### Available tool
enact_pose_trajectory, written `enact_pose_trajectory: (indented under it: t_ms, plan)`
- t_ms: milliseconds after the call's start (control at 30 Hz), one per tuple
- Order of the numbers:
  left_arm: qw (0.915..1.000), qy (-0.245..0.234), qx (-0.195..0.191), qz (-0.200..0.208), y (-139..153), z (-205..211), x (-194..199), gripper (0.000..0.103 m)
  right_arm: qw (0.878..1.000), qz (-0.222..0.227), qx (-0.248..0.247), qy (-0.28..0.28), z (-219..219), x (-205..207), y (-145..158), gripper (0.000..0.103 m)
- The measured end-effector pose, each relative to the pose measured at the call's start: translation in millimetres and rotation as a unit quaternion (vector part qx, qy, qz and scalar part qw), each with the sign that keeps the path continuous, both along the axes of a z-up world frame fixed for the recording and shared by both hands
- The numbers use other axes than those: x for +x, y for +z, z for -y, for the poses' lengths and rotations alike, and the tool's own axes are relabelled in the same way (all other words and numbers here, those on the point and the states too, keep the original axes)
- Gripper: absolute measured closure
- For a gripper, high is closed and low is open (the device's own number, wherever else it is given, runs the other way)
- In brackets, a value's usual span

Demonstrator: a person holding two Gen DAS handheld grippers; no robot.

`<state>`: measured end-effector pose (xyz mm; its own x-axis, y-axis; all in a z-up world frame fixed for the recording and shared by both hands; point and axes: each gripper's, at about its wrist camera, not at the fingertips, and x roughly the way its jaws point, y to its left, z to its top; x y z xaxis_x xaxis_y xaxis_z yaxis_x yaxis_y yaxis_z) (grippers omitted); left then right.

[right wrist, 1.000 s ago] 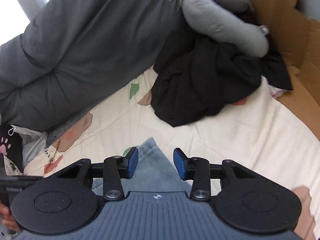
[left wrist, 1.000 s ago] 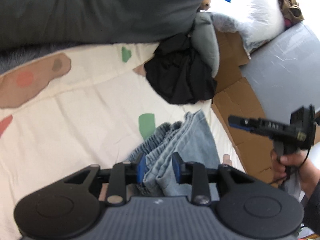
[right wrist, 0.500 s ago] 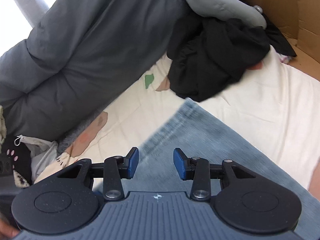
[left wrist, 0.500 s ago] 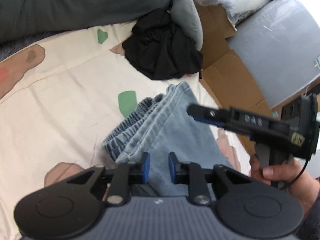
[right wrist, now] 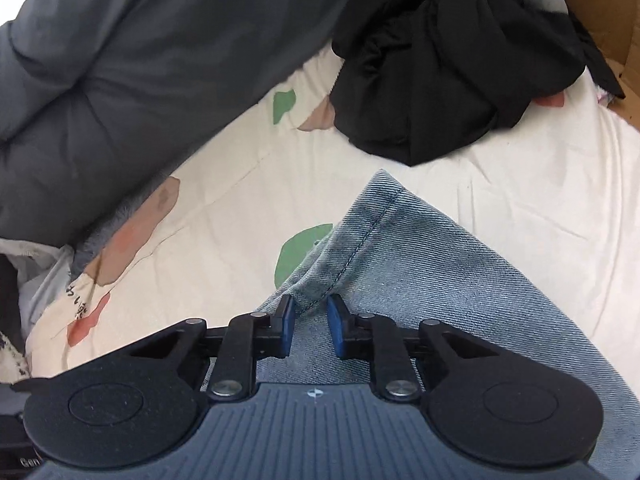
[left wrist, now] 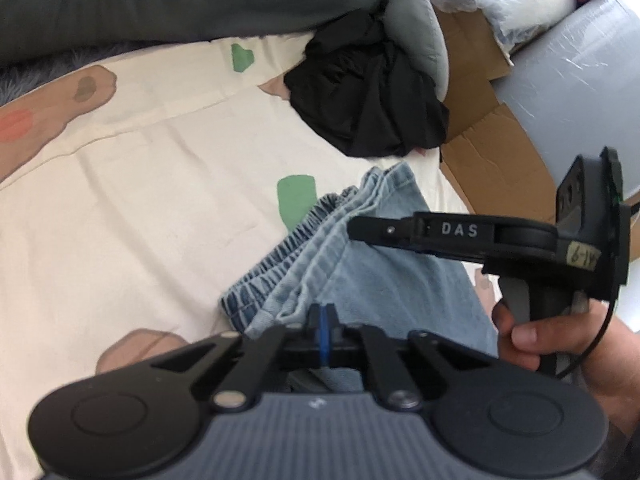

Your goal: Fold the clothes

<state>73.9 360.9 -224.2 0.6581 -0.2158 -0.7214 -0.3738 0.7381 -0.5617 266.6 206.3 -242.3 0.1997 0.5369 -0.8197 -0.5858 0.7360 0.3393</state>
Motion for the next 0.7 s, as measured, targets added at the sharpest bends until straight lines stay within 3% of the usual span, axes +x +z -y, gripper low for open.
enact_pose_trajectory:
  t_ms: [200,367,500,633,700]
  plan:
    - [0.9999,0.001,-0.004,-0.01,-13.5,-3.7,3.9,0.1,1.0,0.013,-0.02,0.015,-13.1,-0.8,-7.9,0.08]
    - [0.9999,0.002,-0.012,-0.003,2.0,-7.5,0.4,0.1,1.0,0.016,-0.011,0.017,-9.2,1.5,9.1,0.079]
    - [0.9994,-0.004,-0.027,0.022,15.6,-7.4,-3.6,0.099,0.998,0.054,-0.011,0.031,-3.6,-4.0,23.5,0.09]
    - [0.9985,-0.024,-0.027,0.041,21.2,2.7,2.1,0.099,0.999,0.05,0.001,0.002,0.1,6.4,25.8,0.091]
    - [0.9992,-0.021,-0.022,0.028,14.0,4.9,6.0,0.099,0.999,0.044,-0.001,0.005,-4.7,11.6,22.4,0.091]
